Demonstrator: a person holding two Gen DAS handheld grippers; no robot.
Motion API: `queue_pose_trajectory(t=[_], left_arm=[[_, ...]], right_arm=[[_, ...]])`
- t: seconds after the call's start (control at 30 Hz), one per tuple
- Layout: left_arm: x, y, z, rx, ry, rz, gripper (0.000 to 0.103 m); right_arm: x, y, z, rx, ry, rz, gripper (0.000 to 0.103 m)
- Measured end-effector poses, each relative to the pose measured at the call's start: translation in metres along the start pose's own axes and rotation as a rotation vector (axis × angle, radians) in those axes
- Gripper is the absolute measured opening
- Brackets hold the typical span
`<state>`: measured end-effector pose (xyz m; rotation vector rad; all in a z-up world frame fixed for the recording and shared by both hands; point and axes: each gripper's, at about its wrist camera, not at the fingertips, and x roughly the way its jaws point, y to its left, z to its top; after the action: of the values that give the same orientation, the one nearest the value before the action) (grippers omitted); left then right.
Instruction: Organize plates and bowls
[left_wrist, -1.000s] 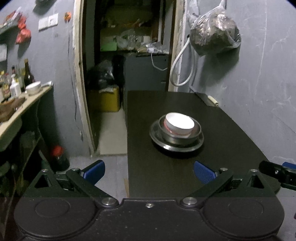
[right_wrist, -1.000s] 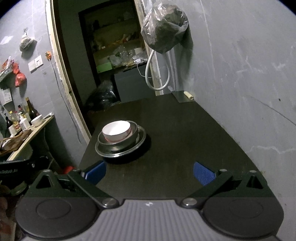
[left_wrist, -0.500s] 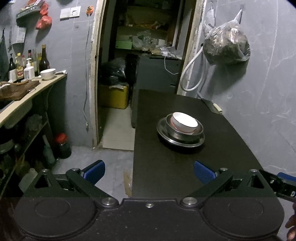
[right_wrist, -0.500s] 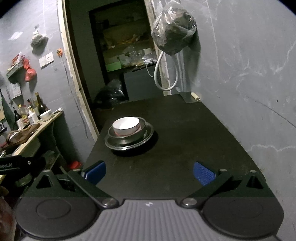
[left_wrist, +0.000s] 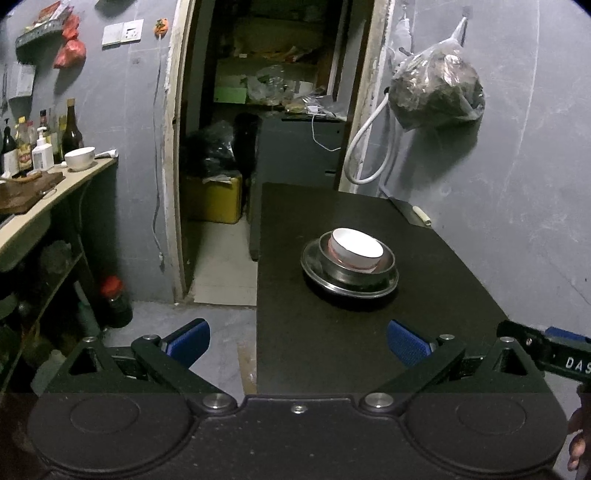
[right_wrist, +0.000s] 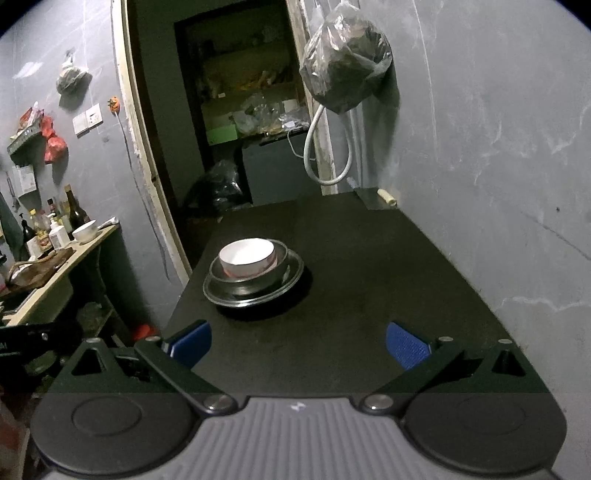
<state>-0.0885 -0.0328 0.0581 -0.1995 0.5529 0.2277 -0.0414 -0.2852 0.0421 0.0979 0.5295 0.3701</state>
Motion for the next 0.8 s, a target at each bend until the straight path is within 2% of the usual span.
queue_pose_trajectory(t=[0.2, 0.3, 0.47, 0.8], left_arm=[[0.014, -0.002, -0.003, 0.02, 0.025, 0.014, 0.102], [0.017, -0.003, 0.0, 0.022, 0.012, 0.003, 0.102], [0.023, -0.005, -0.004, 0.049, 0.047, -0.007, 0.102], [0.025, -0.003, -0.001, 0.06, 0.055, -0.007, 0.102]], right_arm=[[0.004, 0.004, -0.003, -0.048, 0.036, -0.022, 0.103], [0.003, 0.002, -0.002, -0.04, 0.034, -0.036, 0.103], [0.006, 0.002, -0.005, -0.027, 0.054, -0.054, 0.103], [0.011, 0.006, -0.002, -0.028, 0.057, -0.038, 0.103]])
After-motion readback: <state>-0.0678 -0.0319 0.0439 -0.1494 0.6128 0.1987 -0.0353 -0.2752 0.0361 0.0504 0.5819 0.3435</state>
